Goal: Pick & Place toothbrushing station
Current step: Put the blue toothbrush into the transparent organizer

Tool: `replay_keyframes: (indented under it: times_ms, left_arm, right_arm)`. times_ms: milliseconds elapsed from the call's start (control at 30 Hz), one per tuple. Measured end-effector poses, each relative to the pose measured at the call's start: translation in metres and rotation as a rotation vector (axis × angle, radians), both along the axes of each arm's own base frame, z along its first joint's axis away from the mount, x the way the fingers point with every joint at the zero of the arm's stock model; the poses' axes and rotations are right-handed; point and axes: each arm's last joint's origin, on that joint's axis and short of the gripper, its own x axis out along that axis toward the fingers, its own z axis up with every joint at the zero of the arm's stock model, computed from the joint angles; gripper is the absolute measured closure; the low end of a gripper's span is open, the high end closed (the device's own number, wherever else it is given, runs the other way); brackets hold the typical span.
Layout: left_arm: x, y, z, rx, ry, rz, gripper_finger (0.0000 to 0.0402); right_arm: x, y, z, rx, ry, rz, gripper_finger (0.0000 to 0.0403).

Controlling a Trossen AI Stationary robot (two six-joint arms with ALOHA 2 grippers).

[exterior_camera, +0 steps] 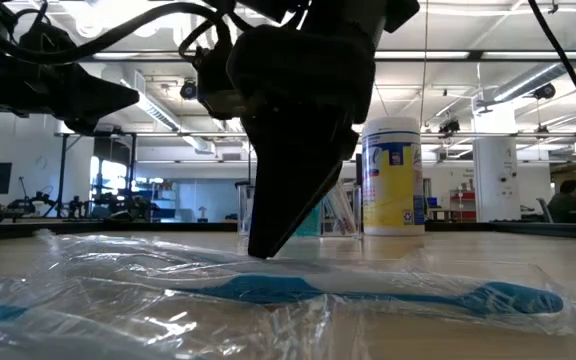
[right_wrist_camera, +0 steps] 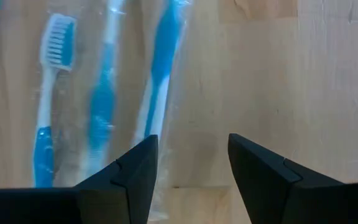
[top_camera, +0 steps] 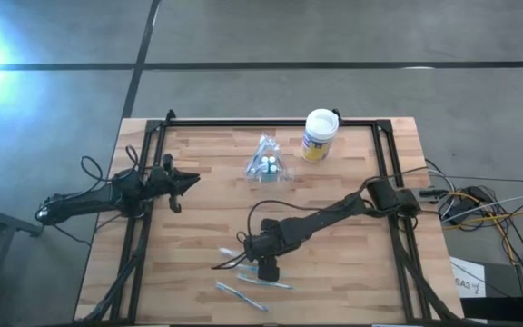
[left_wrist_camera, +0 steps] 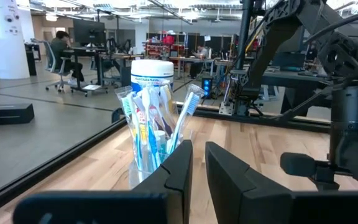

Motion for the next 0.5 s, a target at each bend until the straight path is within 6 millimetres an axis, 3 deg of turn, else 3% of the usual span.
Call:
replay_keyframes:
  times_ms: [267, 500]
  left_arm:
    - [0.000, 0.000, 0.000, 0.000, 0.000, 0.000, 0.0353]
    - [0.000, 0.000, 0.000, 0.000, 0.000, 0.000, 0.0353]
  right_arm:
    - [0.000, 0.006, -0.001, -0.001, -0.023, 0.006, 0.0213]
    - [0.008, 0.007, 0.022, -0.011, -0.116, 0.033, 0.0213]
